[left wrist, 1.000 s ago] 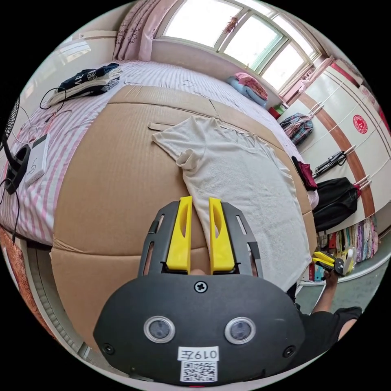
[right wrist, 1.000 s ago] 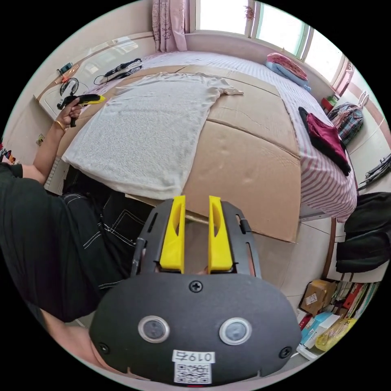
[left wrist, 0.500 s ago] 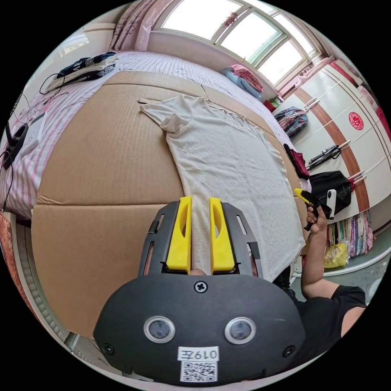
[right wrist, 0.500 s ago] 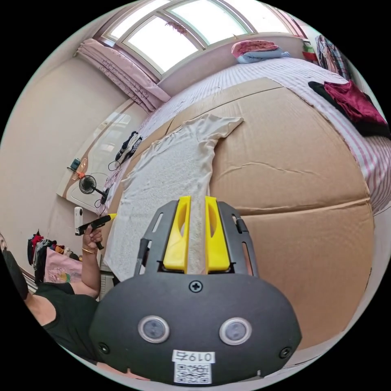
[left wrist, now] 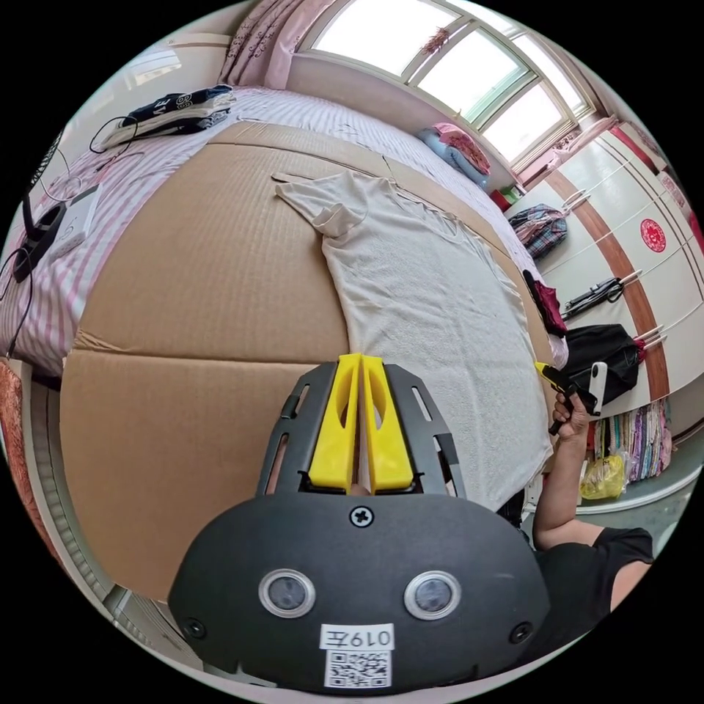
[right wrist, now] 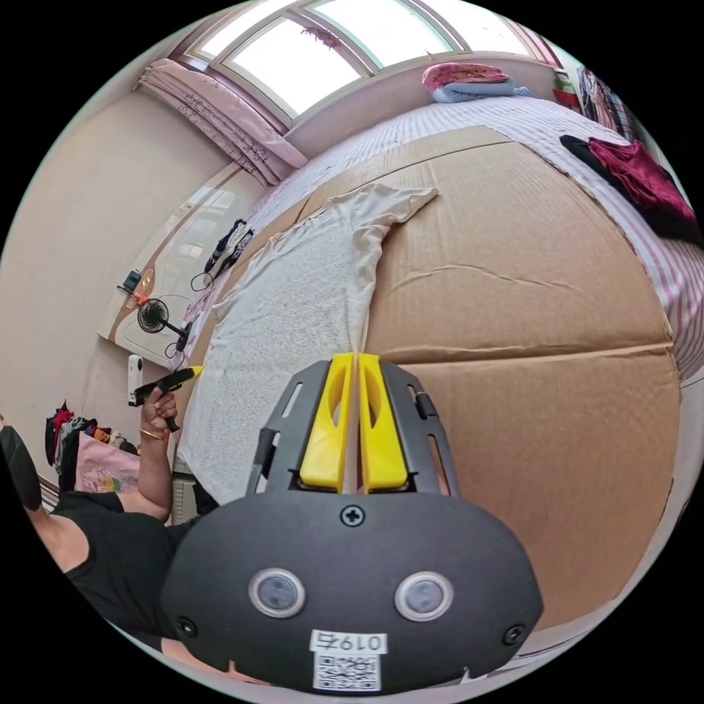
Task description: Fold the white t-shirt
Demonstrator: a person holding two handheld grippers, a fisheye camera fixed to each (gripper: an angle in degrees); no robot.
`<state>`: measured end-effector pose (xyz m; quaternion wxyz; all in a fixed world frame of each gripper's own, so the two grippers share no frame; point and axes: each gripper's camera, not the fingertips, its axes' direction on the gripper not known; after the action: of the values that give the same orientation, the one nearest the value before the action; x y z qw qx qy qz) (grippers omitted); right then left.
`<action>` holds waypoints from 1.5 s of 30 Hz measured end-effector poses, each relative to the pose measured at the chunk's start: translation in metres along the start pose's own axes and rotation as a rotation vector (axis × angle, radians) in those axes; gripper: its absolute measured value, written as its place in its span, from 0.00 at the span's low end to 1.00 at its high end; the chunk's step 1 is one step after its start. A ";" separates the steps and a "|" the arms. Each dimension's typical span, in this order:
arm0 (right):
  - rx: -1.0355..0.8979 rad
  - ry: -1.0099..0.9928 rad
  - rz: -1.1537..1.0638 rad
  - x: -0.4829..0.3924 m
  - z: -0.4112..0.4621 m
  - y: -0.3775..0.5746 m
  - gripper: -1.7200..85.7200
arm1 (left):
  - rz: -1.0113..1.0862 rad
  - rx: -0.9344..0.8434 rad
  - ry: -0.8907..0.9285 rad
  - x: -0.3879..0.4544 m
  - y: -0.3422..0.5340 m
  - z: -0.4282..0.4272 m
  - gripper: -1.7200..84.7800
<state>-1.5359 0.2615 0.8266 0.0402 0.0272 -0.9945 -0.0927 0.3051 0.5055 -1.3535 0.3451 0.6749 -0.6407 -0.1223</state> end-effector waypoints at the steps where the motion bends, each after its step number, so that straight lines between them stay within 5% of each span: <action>1: 0.001 0.001 -0.001 0.000 -0.001 -0.002 0.02 | -0.007 0.003 -0.005 -0.002 0.000 -0.001 0.03; 12: -0.001 -0.030 0.000 -0.004 -0.015 -0.038 0.01 | 0.001 0.123 -0.010 -0.015 -0.062 -0.011 0.07; 19: -0.040 -0.009 -0.015 -0.015 -0.021 -0.064 0.01 | 0.034 -0.033 -0.052 -0.015 -0.136 0.045 0.09; 45: -0.106 0.039 -0.080 -0.056 -0.069 -0.158 0.04 | 0.061 -0.003 -0.083 -0.029 -0.174 0.069 0.03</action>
<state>-1.4666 0.0977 0.8603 0.0574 0.0664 -0.9854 -0.1460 0.3952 0.5012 -1.5203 0.3227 0.6488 -0.6747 -0.1405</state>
